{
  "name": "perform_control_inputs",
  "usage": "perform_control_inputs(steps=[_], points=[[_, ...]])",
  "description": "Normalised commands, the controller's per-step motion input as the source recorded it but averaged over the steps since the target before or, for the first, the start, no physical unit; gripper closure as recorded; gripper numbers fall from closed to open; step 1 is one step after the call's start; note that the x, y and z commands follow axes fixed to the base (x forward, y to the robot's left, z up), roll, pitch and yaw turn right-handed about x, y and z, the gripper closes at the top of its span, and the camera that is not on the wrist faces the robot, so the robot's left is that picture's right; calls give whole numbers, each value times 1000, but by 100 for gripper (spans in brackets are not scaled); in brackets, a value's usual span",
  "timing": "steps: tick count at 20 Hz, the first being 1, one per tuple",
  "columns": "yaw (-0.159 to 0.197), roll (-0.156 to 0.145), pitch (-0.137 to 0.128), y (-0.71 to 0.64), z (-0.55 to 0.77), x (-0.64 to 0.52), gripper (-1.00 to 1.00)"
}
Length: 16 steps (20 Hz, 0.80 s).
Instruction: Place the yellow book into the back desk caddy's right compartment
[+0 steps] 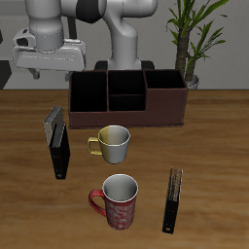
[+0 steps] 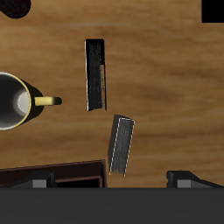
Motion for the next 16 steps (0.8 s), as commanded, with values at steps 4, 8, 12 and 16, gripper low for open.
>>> perform_control_inputs(steps=[4,8,12,16], points=[[-1,-3,-53,-224,-107,-121,-100],[1,-23,-71,12,-249,-34,-100],[-18,3,-4,52,-261,36,-100],[-28,-24,-5,-96,-285,15,-100]])
